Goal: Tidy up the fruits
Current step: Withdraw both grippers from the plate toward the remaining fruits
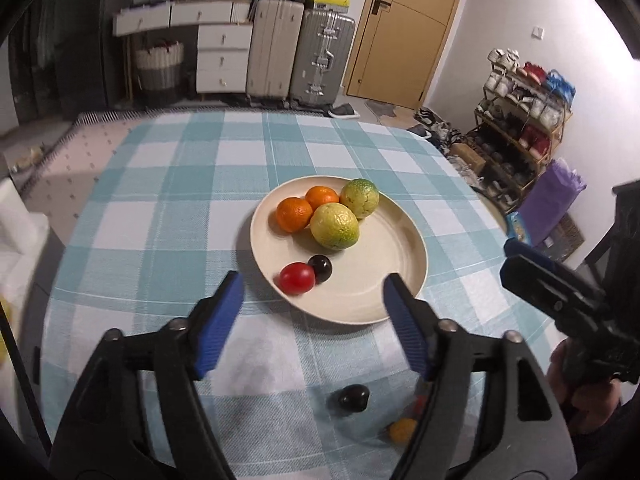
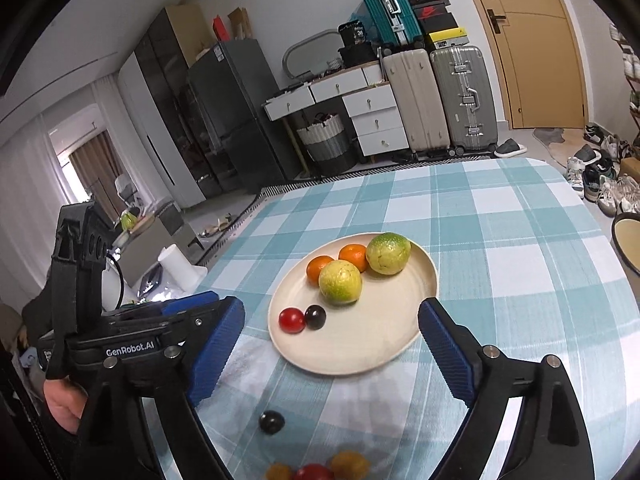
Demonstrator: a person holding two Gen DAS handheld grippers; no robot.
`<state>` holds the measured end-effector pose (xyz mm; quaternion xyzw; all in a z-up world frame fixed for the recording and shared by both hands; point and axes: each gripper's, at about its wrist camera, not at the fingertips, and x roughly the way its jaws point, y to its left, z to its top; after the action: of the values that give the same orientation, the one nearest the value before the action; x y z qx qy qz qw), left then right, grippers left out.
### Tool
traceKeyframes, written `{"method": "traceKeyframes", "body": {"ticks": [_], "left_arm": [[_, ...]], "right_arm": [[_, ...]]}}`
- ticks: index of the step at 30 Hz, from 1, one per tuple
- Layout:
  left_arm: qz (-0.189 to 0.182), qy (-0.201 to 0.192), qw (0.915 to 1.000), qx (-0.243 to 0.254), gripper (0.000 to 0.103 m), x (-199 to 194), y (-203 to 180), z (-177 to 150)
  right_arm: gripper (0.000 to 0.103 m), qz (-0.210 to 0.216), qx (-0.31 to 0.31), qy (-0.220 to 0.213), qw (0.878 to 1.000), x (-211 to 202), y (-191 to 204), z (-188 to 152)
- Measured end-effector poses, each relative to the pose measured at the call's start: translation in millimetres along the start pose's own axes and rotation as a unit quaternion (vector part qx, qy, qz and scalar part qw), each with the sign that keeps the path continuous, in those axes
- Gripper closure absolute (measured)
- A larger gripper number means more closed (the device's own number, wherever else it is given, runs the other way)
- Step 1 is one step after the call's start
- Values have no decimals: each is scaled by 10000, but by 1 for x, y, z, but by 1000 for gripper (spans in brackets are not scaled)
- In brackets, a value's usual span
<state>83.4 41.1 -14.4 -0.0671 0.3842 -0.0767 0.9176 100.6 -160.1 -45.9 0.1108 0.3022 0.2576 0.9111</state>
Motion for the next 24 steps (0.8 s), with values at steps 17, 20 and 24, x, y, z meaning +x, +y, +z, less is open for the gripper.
{"method": "traceKeyframes", "body": {"ticks": [17,20,24], "left_arm": [[266,-338,9991,0,1,-44,-14,-38],[248,-316,9992,-22,1,-48,-15,-44],[204,-243,9995,-94,1,-50,-14,-52]], "right_arm": [[0,-130,-169,-76,9997,-42,18,-33],[0,-138,-201,-83,9997,-46,21,-38],[0,-158,-195,-125,9996,-53,22,-41]]}}
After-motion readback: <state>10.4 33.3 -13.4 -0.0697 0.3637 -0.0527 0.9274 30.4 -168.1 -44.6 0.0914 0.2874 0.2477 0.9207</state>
